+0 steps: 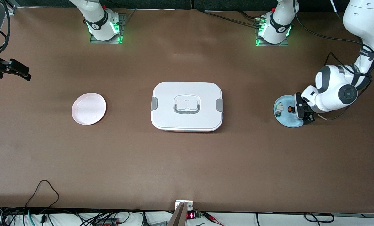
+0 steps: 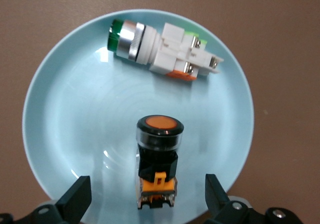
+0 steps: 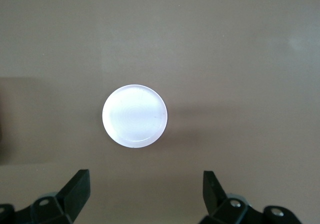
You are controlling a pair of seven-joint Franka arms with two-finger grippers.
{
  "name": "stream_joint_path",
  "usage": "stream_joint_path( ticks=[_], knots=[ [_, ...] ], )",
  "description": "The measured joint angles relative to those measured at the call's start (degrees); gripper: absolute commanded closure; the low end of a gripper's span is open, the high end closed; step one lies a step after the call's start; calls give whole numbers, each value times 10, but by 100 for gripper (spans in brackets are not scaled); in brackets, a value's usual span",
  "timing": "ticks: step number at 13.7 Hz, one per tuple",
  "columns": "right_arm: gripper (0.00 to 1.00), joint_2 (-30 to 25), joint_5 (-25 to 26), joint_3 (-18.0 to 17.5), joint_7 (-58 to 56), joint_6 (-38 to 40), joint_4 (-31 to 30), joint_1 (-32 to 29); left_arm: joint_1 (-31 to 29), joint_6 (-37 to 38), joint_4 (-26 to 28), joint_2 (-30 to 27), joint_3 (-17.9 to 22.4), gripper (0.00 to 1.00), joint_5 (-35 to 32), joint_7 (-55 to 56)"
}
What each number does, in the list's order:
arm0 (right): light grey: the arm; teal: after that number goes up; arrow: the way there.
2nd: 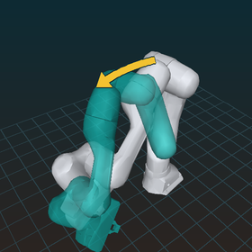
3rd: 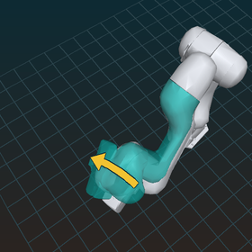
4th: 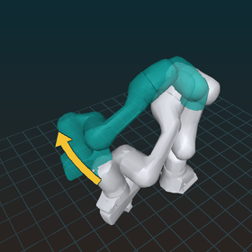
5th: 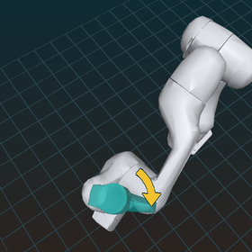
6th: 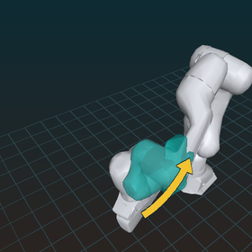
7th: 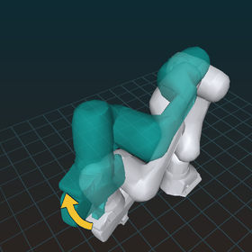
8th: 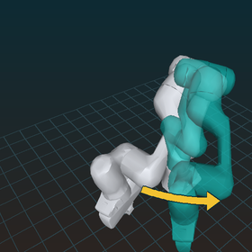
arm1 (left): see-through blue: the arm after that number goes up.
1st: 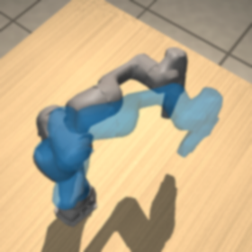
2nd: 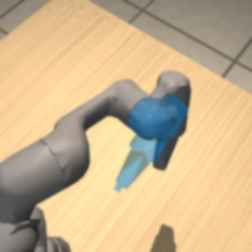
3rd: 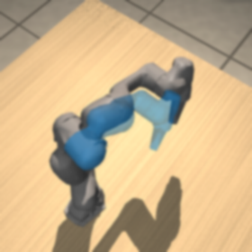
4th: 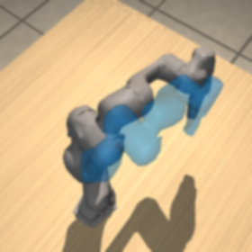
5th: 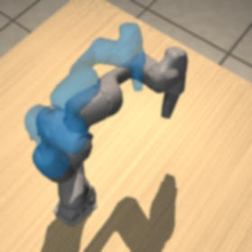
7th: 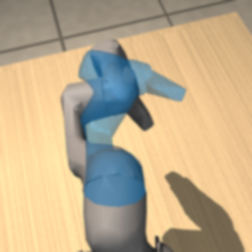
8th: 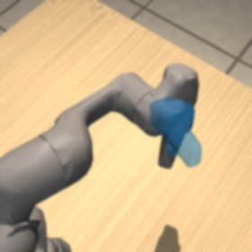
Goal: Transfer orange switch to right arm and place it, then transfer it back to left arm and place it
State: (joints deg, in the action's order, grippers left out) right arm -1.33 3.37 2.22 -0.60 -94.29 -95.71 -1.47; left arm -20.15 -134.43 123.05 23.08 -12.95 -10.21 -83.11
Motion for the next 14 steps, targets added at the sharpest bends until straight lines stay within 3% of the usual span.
stream_joint_path(
  ticks=[5,9,14],
  knots=[
    [0,0,-6,1,0,12,17,0,11,208,-68,-82,-25,0,0,242],
    [0,0,-10,2,-4,24,20,0,13,270,-101,-145,-33,0,21,362],
    [0,0,-10,2,-7,33,20,0,13,441,-249,-153,-67,0,41,541]
  ],
)
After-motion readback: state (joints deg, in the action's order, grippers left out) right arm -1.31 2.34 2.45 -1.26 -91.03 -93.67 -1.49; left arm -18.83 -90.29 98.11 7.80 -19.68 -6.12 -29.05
